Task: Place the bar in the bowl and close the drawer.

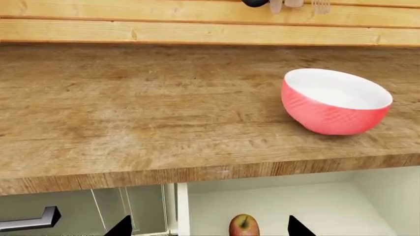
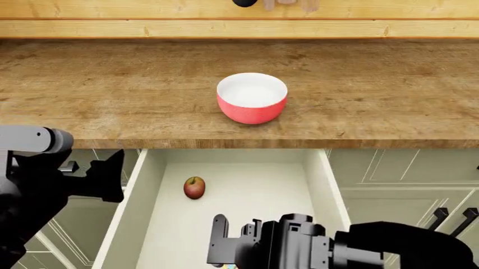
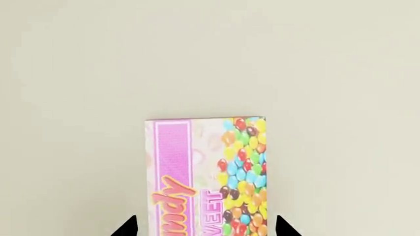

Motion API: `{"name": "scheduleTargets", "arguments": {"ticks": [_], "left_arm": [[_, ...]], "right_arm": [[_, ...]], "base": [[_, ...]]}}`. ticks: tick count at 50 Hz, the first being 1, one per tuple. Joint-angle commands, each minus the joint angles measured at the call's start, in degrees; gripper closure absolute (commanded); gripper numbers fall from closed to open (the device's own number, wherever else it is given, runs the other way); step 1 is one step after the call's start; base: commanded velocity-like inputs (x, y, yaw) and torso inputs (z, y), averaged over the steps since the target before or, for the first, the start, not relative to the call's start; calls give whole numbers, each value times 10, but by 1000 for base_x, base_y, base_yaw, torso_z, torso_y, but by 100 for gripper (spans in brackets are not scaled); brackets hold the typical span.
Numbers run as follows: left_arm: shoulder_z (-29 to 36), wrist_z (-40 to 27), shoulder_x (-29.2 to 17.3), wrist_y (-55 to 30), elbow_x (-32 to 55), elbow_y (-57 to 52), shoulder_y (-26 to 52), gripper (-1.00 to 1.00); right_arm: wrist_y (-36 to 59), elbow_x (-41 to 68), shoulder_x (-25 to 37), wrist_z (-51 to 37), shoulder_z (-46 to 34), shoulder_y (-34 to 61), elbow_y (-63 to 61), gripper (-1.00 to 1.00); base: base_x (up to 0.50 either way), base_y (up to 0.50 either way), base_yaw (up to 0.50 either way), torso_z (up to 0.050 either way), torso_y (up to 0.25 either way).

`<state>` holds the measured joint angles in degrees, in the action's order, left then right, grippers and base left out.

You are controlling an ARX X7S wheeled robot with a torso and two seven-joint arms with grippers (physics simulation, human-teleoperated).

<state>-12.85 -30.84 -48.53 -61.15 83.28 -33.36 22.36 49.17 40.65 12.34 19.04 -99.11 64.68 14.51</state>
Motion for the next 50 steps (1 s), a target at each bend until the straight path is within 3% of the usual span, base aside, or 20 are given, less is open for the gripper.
{"name": "scheduleTargets", "arguments": {"ticks": [1,22,23,37,50], "left_arm": [[3,2,0,3,-4,4,-2,-100],[13,6,2,6,-10,9,1,-100],[14,7,2,6,-11,9,0,-100],[16,5,1,8,-10,11,1,-100],[9,-4,-5,10,2,6,3,-100]], "right_arm": [[-20,-11,-10,12,-6,-11,29,-100],[-39,-16,-9,23,-4,-17,44,-100],[-43,-17,-7,20,-3,-19,42,100],[-54,-22,4,2,8,-16,25,100],[3,18,59,-45,56,49,-111,100]], "base": [[0,0,0,0,0],[0,1,1,0,0],[0,3,3,0,0],[0,1,1,0,0],[0,0,0,0,0]]}}
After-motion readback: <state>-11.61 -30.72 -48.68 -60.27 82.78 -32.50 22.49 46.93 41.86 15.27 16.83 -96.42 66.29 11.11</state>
